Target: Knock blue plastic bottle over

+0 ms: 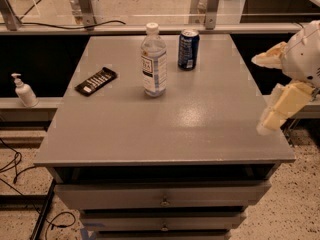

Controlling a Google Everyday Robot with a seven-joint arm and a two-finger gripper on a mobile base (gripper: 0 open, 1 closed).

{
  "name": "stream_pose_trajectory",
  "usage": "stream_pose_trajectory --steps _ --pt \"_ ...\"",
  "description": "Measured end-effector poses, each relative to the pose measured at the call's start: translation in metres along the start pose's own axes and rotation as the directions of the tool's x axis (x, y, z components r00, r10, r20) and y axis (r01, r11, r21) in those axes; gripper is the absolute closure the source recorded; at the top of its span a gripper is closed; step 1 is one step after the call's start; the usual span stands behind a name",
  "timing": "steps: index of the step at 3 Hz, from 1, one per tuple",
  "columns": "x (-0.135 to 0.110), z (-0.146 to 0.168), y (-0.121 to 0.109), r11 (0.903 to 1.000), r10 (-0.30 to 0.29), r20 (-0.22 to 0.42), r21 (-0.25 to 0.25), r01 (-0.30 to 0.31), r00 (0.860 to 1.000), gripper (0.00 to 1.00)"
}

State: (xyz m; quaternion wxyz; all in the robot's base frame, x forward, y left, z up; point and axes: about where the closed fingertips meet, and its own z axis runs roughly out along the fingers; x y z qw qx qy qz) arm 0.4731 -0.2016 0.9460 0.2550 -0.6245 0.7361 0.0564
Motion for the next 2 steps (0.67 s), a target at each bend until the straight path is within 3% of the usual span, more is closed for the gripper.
stream_pose_trajectory --steps 1,2 --pt "-0.022 0.031 -0.026 0.9972 -0.069 0.236 -0.014 0.074 0.969 0.00" --pt "-0.061 0.056 -0.053 0.9911 -0.112 0.467 -0.011 0.132 0.877 0.00"
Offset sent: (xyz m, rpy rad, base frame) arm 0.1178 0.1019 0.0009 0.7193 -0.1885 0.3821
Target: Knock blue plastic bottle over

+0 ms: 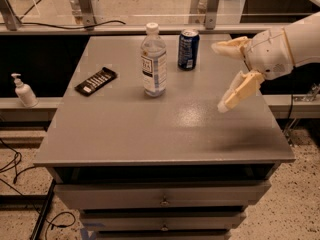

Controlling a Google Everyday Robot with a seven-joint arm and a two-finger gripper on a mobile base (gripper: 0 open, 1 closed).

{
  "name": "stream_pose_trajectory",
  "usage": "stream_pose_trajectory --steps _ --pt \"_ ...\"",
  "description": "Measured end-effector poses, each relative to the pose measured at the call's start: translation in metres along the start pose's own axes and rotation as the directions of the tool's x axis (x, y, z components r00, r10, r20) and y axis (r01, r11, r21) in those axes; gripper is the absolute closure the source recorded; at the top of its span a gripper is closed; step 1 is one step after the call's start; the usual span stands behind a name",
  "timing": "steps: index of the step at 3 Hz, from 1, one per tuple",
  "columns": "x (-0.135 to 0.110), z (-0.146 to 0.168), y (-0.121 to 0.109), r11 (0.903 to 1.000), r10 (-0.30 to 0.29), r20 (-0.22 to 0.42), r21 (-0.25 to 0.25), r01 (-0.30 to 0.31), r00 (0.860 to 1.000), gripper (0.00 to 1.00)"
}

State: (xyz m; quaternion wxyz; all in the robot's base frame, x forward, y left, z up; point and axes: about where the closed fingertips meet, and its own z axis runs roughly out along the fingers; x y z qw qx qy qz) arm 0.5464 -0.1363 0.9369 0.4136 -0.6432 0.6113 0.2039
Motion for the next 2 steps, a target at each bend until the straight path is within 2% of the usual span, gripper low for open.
stream_pose_trajectory --steps 1,2 --pt "-0.024 0.031 -0.030 0.9991 -0.040 0.200 -0.001 0.041 0.979 0.00" --pt "-0.043 0.060 -0.045 0.9992 -0.040 0.352 0.012 0.039 0.935 0.00"
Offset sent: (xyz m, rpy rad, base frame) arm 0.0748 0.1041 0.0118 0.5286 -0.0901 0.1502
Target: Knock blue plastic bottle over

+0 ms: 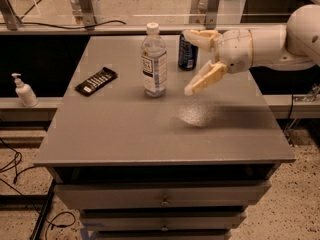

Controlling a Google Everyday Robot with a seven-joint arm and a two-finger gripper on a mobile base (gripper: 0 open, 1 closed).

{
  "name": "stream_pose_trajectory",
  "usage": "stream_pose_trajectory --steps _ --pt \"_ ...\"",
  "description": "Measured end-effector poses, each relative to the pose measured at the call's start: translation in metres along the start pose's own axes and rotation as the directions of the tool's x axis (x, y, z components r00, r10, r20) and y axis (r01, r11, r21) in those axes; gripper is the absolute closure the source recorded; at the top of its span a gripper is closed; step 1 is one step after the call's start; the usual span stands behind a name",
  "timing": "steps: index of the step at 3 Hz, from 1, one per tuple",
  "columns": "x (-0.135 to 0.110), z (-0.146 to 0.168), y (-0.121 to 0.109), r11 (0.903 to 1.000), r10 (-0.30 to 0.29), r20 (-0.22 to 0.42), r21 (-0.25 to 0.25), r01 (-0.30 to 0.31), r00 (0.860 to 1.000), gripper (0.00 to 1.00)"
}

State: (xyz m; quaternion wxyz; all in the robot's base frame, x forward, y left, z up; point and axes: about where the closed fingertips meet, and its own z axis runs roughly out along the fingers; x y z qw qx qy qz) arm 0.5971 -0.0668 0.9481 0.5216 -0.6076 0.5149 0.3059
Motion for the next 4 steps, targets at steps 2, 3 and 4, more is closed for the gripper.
stream_pose_trajectory --steps 2,3,4 --pt "0.008 0.070 -0.013 0.9985 0.044 0.162 0.023 -0.049 0.986 0.00" --pt "0.018 0.092 -0.025 0.9961 0.071 0.180 0.038 -0.080 0.981 0.18" --pt "0.015 0.102 -0.034 0.9928 0.100 0.184 0.047 -0.110 0.978 0.42"
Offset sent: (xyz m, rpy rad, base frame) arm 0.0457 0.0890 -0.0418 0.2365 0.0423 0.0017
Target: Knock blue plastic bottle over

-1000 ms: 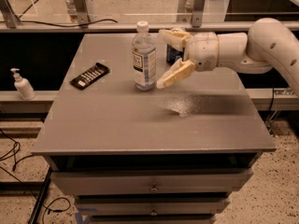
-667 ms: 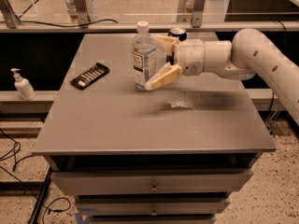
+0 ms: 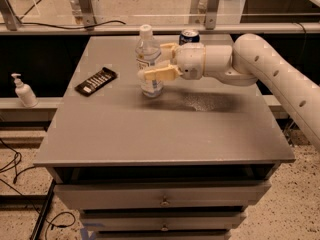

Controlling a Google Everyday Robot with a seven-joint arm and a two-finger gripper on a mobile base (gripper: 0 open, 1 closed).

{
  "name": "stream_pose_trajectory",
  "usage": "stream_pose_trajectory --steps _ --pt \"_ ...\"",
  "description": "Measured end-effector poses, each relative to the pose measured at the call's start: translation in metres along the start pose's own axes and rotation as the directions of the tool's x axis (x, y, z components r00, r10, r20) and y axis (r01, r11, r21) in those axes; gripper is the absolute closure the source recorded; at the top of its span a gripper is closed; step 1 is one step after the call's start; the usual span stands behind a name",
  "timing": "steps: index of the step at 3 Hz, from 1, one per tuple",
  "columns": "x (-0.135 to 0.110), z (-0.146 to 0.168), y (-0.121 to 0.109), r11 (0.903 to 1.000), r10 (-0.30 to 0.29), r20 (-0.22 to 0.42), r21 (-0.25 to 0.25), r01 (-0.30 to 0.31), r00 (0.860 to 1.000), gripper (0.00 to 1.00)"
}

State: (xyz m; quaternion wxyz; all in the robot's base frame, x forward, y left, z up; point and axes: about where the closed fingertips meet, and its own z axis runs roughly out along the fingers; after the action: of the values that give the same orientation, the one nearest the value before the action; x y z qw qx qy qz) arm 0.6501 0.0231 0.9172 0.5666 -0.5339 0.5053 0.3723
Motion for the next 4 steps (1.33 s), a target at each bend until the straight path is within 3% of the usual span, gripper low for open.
stream_pose_trajectory --steps 1,2,3,4 --pt "-0.005 -0.006 0.000 0.9983 0.057 -0.048 0.010 -0.057 0.997 0.64" --pt "-0.025 -0.023 0.008 0.9949 0.098 -0.169 -0.004 -0.101 0.981 0.88" --pt "-0.037 -0.043 0.033 0.9956 0.059 -0.393 -0.044 -0.082 0.918 1.00" --pt "-0.032 -0.059 0.062 0.9923 -0.054 -0.606 -0.121 -0.025 0.794 1.00"
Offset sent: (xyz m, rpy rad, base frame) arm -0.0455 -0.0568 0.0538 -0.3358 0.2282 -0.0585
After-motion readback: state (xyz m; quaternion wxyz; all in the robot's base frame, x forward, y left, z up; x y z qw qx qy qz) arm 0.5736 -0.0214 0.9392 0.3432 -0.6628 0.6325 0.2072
